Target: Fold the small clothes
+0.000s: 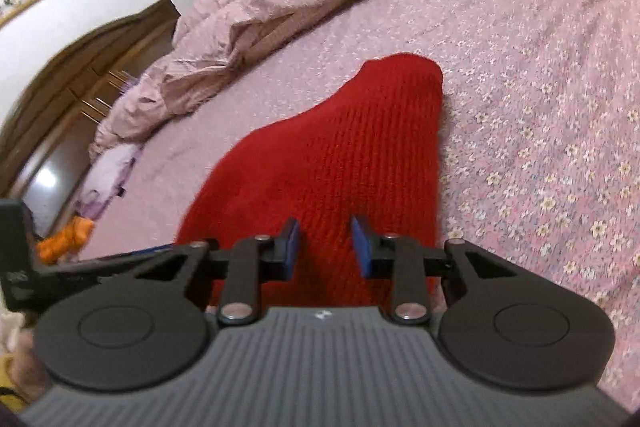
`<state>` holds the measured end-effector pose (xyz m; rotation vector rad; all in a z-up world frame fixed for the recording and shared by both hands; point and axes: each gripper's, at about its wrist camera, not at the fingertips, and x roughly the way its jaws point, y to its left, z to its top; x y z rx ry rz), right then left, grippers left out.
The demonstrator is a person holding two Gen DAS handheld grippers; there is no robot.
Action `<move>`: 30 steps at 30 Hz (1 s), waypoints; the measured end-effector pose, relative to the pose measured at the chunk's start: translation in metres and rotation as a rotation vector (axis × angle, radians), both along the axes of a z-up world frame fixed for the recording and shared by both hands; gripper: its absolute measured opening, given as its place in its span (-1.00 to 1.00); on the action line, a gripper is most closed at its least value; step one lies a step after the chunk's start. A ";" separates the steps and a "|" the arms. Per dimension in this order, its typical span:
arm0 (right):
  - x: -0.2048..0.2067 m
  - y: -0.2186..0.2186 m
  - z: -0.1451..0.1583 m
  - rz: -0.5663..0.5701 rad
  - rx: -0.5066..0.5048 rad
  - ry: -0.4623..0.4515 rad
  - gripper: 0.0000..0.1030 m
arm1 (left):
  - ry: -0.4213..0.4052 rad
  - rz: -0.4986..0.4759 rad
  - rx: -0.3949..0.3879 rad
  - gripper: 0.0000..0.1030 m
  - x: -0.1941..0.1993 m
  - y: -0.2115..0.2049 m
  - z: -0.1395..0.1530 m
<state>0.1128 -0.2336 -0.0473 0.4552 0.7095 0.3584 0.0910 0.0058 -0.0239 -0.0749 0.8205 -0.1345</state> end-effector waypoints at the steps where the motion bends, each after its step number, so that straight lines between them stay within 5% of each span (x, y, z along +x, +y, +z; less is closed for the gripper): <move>1: 0.001 0.002 0.000 -0.003 -0.009 -0.006 -0.38 | -0.006 0.000 0.009 0.62 0.000 -0.001 0.000; 11: -0.021 0.010 0.018 -0.046 -0.086 -0.066 -0.34 | -0.013 0.016 -0.015 0.62 -0.024 -0.006 0.022; 16: -0.043 0.010 0.026 -0.054 -0.091 -0.081 0.10 | 0.011 0.005 -0.040 0.69 -0.046 -0.010 0.033; 21: -0.067 0.013 0.032 -0.066 -0.132 -0.099 0.31 | 0.019 0.012 -0.015 0.72 -0.065 -0.018 0.034; 30: -0.086 0.017 0.022 -0.070 -0.196 -0.046 0.33 | 0.027 0.022 0.013 0.81 -0.073 -0.023 0.033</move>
